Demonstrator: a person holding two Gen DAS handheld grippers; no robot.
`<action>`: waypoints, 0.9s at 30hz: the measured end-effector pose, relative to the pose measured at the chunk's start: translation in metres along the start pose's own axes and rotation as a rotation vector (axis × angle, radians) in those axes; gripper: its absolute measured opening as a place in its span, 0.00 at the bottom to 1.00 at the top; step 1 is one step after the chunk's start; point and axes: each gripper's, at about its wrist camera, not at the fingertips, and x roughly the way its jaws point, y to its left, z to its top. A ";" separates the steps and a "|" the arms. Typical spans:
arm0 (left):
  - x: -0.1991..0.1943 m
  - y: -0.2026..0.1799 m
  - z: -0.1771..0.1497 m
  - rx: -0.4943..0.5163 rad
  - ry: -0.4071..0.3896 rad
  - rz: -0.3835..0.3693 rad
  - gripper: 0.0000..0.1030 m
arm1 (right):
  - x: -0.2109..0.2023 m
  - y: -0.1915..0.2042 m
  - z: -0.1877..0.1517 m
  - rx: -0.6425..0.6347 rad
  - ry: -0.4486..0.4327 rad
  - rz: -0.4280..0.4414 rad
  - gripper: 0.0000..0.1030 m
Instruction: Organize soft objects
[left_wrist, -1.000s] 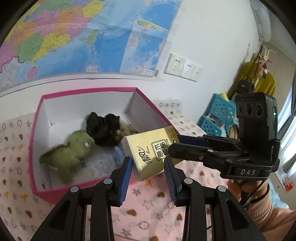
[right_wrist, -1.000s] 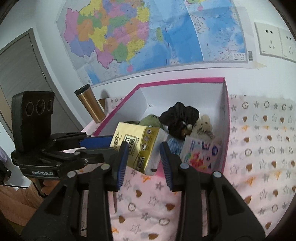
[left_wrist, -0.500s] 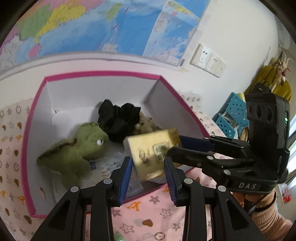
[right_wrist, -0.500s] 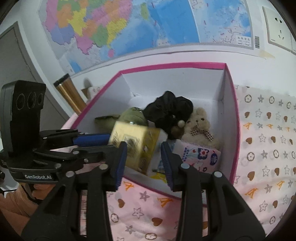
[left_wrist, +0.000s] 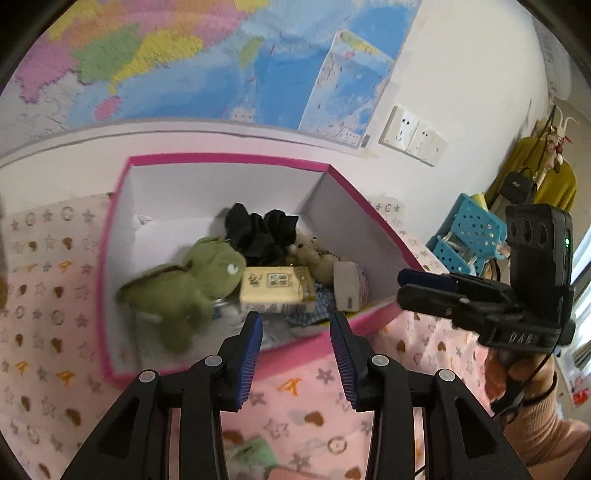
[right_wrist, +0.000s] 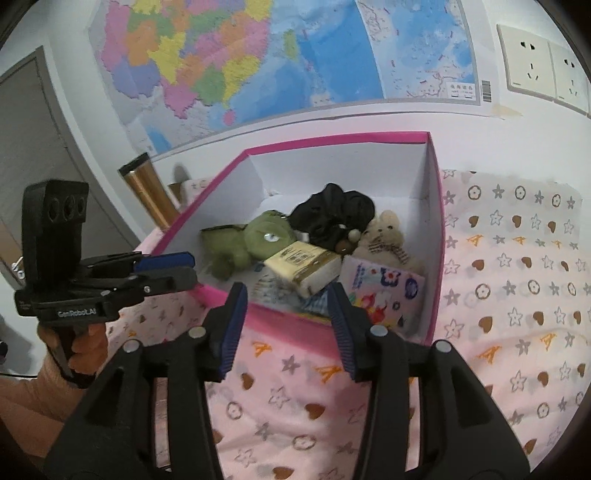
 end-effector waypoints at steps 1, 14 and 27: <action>-0.008 -0.001 -0.005 0.012 -0.018 0.008 0.40 | -0.003 0.003 -0.002 -0.004 -0.005 0.016 0.47; -0.042 0.014 -0.066 0.001 0.021 0.066 0.42 | 0.010 0.043 -0.063 -0.013 0.148 0.263 0.51; -0.031 0.020 -0.122 -0.070 0.164 0.006 0.42 | 0.066 0.071 -0.120 0.065 0.369 0.425 0.51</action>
